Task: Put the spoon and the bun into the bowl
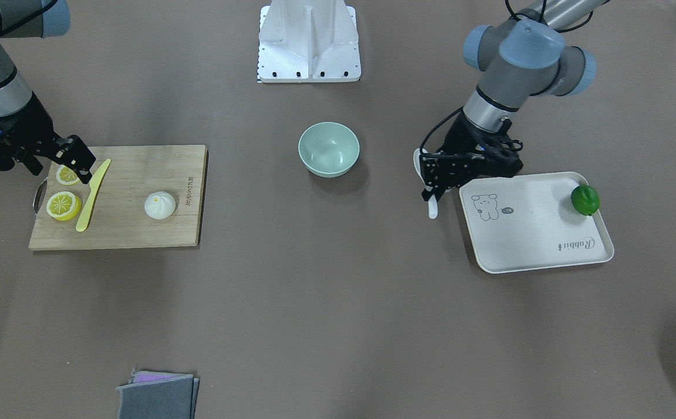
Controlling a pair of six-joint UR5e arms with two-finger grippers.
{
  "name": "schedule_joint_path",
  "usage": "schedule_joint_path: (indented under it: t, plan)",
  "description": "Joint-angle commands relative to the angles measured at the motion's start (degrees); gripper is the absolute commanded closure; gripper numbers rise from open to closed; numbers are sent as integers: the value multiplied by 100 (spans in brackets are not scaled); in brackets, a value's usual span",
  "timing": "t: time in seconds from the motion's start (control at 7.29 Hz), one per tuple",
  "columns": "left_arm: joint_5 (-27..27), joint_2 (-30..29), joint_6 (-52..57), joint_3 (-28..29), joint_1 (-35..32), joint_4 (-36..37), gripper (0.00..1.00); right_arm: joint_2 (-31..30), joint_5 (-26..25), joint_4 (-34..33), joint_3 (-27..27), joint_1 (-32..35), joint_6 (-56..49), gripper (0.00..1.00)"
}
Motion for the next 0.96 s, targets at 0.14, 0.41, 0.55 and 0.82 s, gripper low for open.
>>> schedule_joint_path:
  t: [0.14, 0.41, 0.55, 0.82]
  plan:
    - [896, -822, -783, 42, 1067, 554, 100, 73, -18, -7, -3, -31, 43, 1]
    - [1240, -885, -916, 60, 1411, 556, 100, 73, -27, 2, -3, -40, 43, 1]
    - [1250, -894, -951, 52, 1490, 556, 100, 73, -62, -7, -3, -49, 43, 1]
    - [1258, -903, -908, 43, 1491, 529, 21, 82, -62, 2, -3, -49, 43, 1]
